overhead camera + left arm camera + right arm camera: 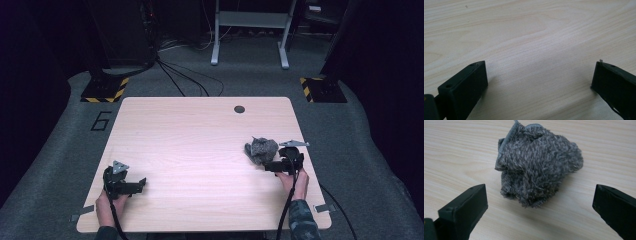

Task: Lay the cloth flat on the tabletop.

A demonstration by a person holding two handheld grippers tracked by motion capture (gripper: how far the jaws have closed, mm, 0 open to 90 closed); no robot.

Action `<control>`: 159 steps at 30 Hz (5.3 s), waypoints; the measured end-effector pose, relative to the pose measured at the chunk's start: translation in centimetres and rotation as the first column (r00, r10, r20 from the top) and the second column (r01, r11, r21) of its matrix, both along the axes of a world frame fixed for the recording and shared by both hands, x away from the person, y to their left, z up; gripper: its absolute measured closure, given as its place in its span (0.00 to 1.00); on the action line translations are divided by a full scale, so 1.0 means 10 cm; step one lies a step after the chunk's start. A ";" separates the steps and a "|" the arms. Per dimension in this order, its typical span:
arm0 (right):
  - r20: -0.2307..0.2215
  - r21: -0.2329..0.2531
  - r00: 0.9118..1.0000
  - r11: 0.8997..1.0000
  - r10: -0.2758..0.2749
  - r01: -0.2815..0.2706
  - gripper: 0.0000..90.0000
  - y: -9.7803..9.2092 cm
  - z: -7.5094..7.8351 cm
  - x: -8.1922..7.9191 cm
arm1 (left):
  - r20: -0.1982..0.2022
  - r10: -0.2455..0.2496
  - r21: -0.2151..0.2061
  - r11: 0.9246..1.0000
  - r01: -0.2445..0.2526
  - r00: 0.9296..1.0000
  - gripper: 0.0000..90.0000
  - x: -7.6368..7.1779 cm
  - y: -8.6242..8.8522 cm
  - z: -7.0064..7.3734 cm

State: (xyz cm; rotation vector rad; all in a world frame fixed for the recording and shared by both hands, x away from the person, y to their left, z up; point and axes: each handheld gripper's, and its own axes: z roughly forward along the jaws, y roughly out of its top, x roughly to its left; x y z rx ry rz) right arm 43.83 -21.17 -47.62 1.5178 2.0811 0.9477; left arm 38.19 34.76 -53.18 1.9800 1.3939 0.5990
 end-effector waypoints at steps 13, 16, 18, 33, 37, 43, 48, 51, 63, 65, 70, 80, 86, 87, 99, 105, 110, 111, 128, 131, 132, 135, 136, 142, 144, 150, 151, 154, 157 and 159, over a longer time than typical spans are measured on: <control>-0.035 -0.079 0.999 0.997 -0.006 0.003 0.03 0.23 -0.05 0.33 | 0.000 0.000 0.000 1.000 0.000 1.000 0.00 0.00 0.00 0.00; -0.043 -0.096 0.999 0.995 -0.023 0.019 0.07 0.25 -0.09 0.37 | -0.001 0.003 -0.006 1.000 -0.003 1.000 0.00 0.00 0.00 0.00; -0.045 -0.099 0.999 0.995 -0.031 0.026 0.12 0.25 -0.11 0.39 | 0.000 0.000 0.000 1.000 0.000 1.000 0.00 0.00 0.00 0.00; -0.063 -0.116 0.998 0.993 -0.025 0.018 0.42 0.27 -0.25 0.41 | 0.000 0.000 0.000 1.000 0.000 1.000 0.00 0.00 0.00 0.00; -0.063 -0.091 0.998 0.996 -0.019 0.014 0.54 0.25 -0.25 0.39 | 0.003 0.000 0.000 1.000 0.000 1.000 0.00 0.00 0.00 0.00; -0.041 -0.089 0.999 0.996 -0.010 0.007 0.63 0.25 -0.22 0.35 | 0.003 -0.001 0.001 1.000 0.001 1.000 0.00 0.00 0.00 0.00; -0.014 -0.057 1.000 0.998 0.005 -0.006 0.64 0.28 -0.15 0.30 | 0.003 0.000 0.000 1.000 0.000 1.000 0.00 0.00 0.00 0.00; 0.014 -0.015 1.000 1.000 0.027 -0.027 0.64 0.30 -0.04 0.27 | 0.003 -0.001 0.001 1.000 0.000 1.000 0.00 0.00 0.00 0.00; 0.099 0.063 0.986 0.988 0.134 -0.141 0.63 0.57 0.39 0.11 | 0.003 0.000 0.000 1.000 0.000 1.000 0.00 0.00 0.00 0.00; 0.115 0.054 0.982 0.986 0.151 -0.158 0.63 0.62 0.42 0.08 | 0.003 0.000 0.000 1.000 0.000 1.000 0.00 0.00 0.00 0.00; 0.134 0.058 0.973 0.979 0.188 -0.197 0.63 0.79 0.51 -0.01 | 0.003 -0.001 0.000 1.000 0.001 1.000 0.00 0.00 0.00 0.00; 0.155 0.052 0.950 0.959 0.269 -0.280 0.63 1.10 0.58 -0.17 | 0.003 -0.001 0.001 1.000 0.001 1.000 0.00 0.00 0.00 0.00; 0.157 0.053 0.937 0.944 0.314 -0.325 0.63 1.27 0.56 -0.26 | 0.003 0.000 0.000 1.000 0.000 1.000 0.00 0.00 0.00 0.00; 0.156 0.050 0.935 0.942 0.320 -0.331 0.63 1.29 0.56 -0.28 | 0.003 0.000 0.000 1.000 0.000 1.000 0.00 0.00 0.00 0.00; 0.105 0.073 0.918 0.918 0.382 -0.390 0.62 1.55 0.27 -0.39 | 0.003 -0.001 0.001 1.000 0.001 1.000 0.00 0.00 0.00 0.00; 0.062 0.059 0.910 0.909 0.409 -0.412 0.62 1.67 0.08 -0.42 | 0.003 0.000 0.000 1.000 0.000 1.000 0.00 0.00 0.00 0.00; 0.034 0.038 0.908 0.908 0.417 -0.418 0.62 1.74 -0.06 -0.43 | 0.003 0.000 0.001 1.000 0.000 1.000 0.00 0.00 0.00 0.00; 0.025 0.034 0.909 0.908 0.416 -0.417 0.61 1.75 -0.08 -0.43 | 0.003 0.000 0.001 1.000 0.000 1.000 0.00 0.00 0.00 0.00; 0.034 0.015 0.930 0.930 0.367 -0.367 0.22 1.59 0.00 -0.53 | 0.004 0.001 0.001 1.000 -0.001 1.000 0.00 0.00 0.00 0.00; 0.061 0.013 0.928 0.930 0.367 -0.368 0.23 1.57 0.13 -0.55 | -0.013 0.012 0.012 1.000 -0.012 1.000 0.00 -0.01 0.00 0.02; 0.068 0.009 0.927 0.929 0.370 -0.371 0.23 1.58 0.18 -0.55 | -0.023 0.041 0.019 0.999 -0.041 0.999 0.00 -0.01 -0.02 0.03; 0.072 0.002 0.919 0.921 0.389 -0.390 0.29 1.66 0.31 -0.56 | -0.019 0.072 0.008 0.997 -0.072 0.997 0.00 -0.06 -0.09 0.10; 0.070 -0.004 0.915 0.917 0.398 -0.399 0.31 1.70 0.34 -0.55 | -0.018 0.050 -0.014 0.999 -0.050 0.999 0.00 -0.08 -0.12 0.14; 0.047 -0.036 0.887 0.889 0.459 -0.457 0.36 2.02 0.35 -0.48 | 0.021 -0.066 -0.131 0.989 0.068 0.998 0.07 -0.08 -0.39 0.26; 0.024 -0.034 0.887 0.887 0.462 -0.461 0.36 2.10 0.30 -0.43 | 0.019 -0.110 -0.154 0.982 0.112 0.994 0.10 -0.06 -0.52 0.27; -0.018 -0.075 0.886 0.883 0.463 -0.463 0.35 2.28 0.19 -0.32 | 0.027 -0.232 -0.159 0.959 0.234 0.972 0.16 -0.02 -0.91 0.25; -0.021 -0.087 0.886 0.882 0.464 -0.464 0.36 2.29 0.17 -0.30 | 0.027 -0.258 -0.152 0.954 0.259 0.966 0.17 0.00 -0.99 0.25; -0.048 -0.084 0.893 0.889 0.448 -0.450 0.40 2.30 0.09 -0.26 | 0.024 -0.315 -0.136 0.939 0.315 0.949 0.25 0.04 -1.16 0.23; -0.065 -0.074 0.904 0.902 0.422 -0.426 0.43 2.26 0.02 -0.23 | 0.013 -0.359 -0.155 0.921 0.357 0.933 0.27 0.09 -1.28 0.19; -0.073 -0.069 0.905 0.904 0.418 -0.423 0.43 2.23 0.00 -0.22 | 0.004 -0.381 -0.160 0.912 0.377 0.925 0.31 0.12 -1.33 0.17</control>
